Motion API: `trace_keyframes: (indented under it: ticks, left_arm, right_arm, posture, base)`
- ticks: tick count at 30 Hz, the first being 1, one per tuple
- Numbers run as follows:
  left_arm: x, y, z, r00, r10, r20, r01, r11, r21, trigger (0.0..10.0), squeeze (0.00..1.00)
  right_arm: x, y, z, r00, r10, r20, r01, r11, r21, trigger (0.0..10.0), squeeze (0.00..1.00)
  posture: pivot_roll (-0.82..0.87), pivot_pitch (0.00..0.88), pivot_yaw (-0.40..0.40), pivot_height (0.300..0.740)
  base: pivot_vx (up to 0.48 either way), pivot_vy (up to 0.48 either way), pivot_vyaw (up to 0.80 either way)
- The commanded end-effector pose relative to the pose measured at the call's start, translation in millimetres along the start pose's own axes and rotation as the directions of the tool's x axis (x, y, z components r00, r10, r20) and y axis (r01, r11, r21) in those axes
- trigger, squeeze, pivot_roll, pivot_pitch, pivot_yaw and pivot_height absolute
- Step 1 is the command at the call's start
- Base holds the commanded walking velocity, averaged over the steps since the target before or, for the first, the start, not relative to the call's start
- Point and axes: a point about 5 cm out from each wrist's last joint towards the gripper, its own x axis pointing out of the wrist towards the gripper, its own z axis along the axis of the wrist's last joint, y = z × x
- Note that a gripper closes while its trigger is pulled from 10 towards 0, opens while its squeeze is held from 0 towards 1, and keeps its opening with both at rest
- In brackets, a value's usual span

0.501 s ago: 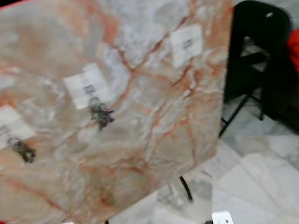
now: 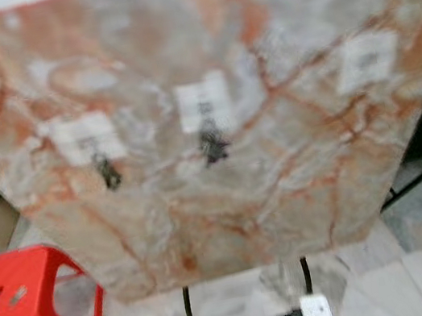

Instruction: Hang keys on a hook

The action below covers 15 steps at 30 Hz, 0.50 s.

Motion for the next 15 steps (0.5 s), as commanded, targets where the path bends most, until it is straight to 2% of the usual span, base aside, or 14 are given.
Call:
trace_keyframes:
  ticks: [1,7,15]
  left_arm:
    - [-0.1,-1.9,-2.9,1.0,-0.01,-0.017,0.01,1.0,-0.003,10.0,0.0]
    - [-1.3,-0.8,-9.1,0.999,0.0,-0.037,0.0,1.0,-0.014,10.0,0.0]
    - [-0.7,-7.4,-11.4,0.999,-0.007,-0.046,0.006,1.0,-0.021,10.0,0.0]
  right_arm:
    - [-1.0,-5.6,-4.4,1.0,-0.014,-0.011,0.014,1.0,0.003,10.0,0.0]
    - [-1.0,-5.8,-4.4,1.0,-0.015,-0.013,0.015,1.0,0.009,10.0,0.0]
    - [-0.9,-5.8,-4.0,1.0,-0.014,-0.013,0.014,1.0,0.011,10.0,0.0]
  posture:
    - [0.0,0.0,0.017,0.74]
    - [0.01,0.0,0.014,0.74]
    - [0.01,0.0,0.013,0.74]
  base:
    - [0.0,0.0,0.0]
    - [0.0,0.0,0.0]
    - [0.0,0.0,0.0]
